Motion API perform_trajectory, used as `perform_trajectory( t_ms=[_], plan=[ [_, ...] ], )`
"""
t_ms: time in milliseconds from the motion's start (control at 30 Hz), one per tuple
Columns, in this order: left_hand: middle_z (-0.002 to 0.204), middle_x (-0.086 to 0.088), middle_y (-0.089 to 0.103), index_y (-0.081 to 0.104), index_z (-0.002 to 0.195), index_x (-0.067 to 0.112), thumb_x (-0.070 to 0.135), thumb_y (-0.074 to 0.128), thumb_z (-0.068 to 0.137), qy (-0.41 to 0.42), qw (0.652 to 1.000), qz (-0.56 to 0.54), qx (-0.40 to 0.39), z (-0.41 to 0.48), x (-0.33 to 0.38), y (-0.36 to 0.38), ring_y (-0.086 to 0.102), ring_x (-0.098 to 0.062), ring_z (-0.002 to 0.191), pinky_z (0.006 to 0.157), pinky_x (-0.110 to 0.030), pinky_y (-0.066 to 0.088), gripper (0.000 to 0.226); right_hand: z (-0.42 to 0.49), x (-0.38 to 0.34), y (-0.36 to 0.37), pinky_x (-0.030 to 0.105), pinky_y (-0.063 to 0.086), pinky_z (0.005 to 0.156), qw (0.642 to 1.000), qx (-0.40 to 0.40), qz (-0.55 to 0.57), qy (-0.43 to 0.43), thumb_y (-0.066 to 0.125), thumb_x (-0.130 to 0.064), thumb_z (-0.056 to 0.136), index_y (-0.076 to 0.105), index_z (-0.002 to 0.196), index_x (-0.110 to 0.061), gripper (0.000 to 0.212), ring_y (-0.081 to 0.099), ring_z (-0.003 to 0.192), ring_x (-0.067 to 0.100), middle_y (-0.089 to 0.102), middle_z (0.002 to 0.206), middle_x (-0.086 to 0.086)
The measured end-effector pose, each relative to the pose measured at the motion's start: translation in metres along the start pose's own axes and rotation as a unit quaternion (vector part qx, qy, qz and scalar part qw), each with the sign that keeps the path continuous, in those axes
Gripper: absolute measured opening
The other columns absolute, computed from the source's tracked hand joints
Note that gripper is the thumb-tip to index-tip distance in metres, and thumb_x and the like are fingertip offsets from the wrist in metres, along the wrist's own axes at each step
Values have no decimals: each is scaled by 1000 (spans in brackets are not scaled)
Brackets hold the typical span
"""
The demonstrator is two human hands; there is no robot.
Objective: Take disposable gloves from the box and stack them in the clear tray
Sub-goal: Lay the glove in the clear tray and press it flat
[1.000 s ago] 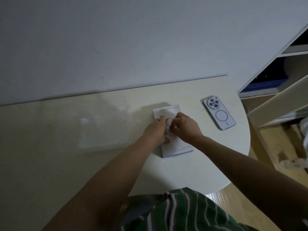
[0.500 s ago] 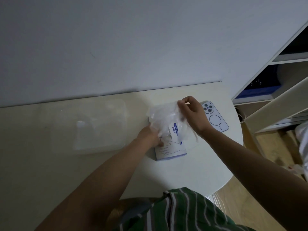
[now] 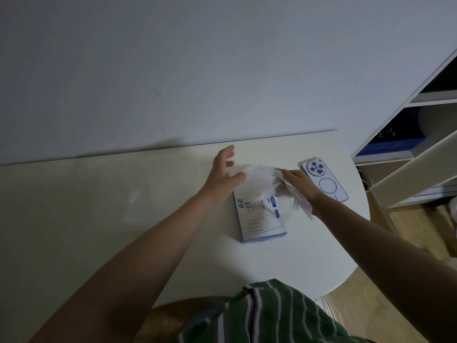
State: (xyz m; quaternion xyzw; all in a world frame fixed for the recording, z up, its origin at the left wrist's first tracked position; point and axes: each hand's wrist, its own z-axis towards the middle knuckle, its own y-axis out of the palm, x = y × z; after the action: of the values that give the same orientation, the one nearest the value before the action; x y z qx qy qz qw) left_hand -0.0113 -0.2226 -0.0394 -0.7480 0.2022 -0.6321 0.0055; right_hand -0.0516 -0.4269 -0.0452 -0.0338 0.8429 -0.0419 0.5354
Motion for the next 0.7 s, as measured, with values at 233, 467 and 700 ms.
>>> perform_trajectory(
  t_ms=[233,467,700],
  plan=[
    [113,5,62,59,122,24,31,80,77,90,973,185,-101,-3,10,-13,51,-8,102,90,-26,37,50,5,-15,24,17,49,48,988,-94,-94,77,46,-16,101,58,78,-8,27,58,56,12,57,70,5],
    [69,-17,61,58,92,2,28,56,96,76,974,212,1,-6,11,-40,57,-30,57,60,-34,45,26,6,-24,33,31,56,69,968,-188,158,50,23,-39,104,70,94,-3,60,66,77,24,68,87,16],
    [53,5,48,62,81,5,24,60,93,15,984,177,-5,-1,-5,-88,46,-13,49,50,-26,30,23,19,-33,53,41,50,97,969,-228,95,-2,37,-63,91,50,136,-8,72,62,113,30,64,125,18]
  ],
)
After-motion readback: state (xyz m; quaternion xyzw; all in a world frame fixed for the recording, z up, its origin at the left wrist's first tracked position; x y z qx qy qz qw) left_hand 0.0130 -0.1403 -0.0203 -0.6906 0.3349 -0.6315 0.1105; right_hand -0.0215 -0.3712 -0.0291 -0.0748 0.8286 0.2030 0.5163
